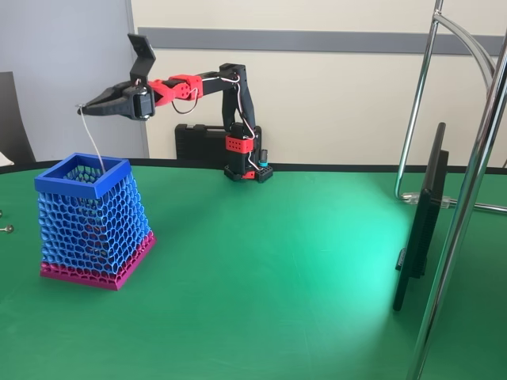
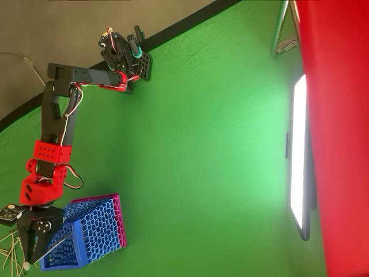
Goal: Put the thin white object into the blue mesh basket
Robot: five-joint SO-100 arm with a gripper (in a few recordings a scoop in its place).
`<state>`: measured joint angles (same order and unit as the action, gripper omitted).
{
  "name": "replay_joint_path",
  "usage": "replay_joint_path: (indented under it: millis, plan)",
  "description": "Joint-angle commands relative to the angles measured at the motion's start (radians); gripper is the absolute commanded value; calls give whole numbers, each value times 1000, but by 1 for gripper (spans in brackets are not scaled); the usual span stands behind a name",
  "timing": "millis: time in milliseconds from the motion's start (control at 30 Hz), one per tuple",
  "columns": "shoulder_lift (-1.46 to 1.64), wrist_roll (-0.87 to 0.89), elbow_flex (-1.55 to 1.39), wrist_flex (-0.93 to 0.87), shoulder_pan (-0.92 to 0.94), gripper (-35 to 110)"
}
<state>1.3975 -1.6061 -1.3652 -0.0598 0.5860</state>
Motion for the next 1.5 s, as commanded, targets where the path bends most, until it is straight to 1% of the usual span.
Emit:
replay_joint_path:
  millis: [0,267,467,833,1233,1467]
  plan:
    - [72,6,-26,23,-15,1]
    - [66,-6,-89,26,-21,3]
    - [66,-15,-109,28,-12,9]
    - [164,3,-256,35,-55,10]
    - [295,-2,-471,173,-101,10]
    - [385,18,-566,192,-137,10]
